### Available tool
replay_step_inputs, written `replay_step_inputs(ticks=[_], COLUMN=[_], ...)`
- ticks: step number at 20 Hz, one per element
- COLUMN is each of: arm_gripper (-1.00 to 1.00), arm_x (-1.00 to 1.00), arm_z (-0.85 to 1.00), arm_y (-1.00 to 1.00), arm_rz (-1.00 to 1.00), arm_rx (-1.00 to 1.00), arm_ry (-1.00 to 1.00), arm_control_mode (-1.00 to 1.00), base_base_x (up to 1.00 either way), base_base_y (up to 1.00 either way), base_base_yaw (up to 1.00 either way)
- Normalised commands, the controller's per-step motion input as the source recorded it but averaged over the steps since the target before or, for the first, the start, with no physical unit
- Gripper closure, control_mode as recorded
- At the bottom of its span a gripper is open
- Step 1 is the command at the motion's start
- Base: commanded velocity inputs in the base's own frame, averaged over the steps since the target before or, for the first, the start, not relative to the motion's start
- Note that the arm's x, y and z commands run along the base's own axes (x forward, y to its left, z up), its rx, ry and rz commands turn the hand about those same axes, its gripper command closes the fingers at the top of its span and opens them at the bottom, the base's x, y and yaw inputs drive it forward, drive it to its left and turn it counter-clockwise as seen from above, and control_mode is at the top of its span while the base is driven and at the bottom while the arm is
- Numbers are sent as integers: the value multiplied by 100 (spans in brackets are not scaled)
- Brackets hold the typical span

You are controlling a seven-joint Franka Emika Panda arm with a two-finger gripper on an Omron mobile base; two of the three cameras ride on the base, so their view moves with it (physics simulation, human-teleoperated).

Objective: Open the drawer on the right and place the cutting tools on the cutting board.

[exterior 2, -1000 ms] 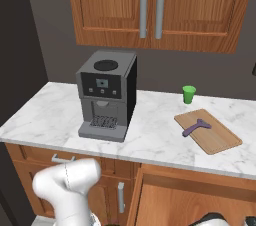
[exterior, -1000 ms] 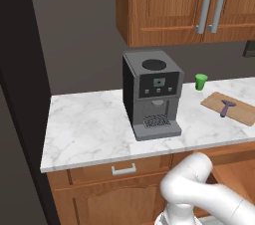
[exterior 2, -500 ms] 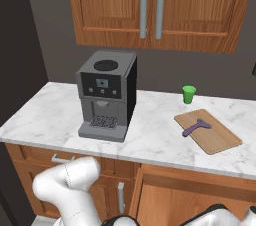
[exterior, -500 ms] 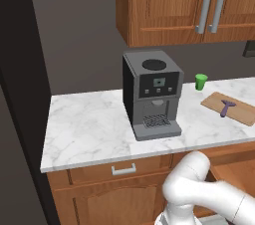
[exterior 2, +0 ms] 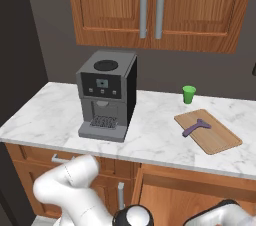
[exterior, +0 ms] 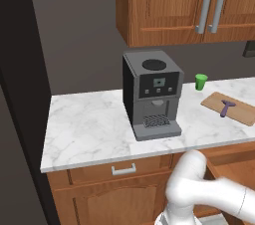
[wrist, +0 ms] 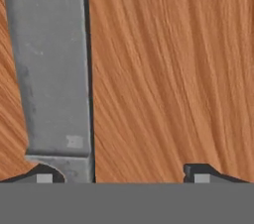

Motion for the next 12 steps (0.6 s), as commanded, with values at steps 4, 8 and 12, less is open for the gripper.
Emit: replay_step_inputs(ticks=[4, 8, 12], arm_gripper=[-100, -100, -100], arm_x=[-40, -55, -67], arm_z=[-25, -26, -30], arm_y=[21, 30, 43], arm_rz=[0, 0, 0], arm_rx=[10, 1, -2], arm_ry=[-8, -24, -37], arm_control_mode=[-100, -100, -100], base_base_x=[0, 0, 0], base_base_y=[0, 0, 0], base_base_yaw=[0, 0, 0])
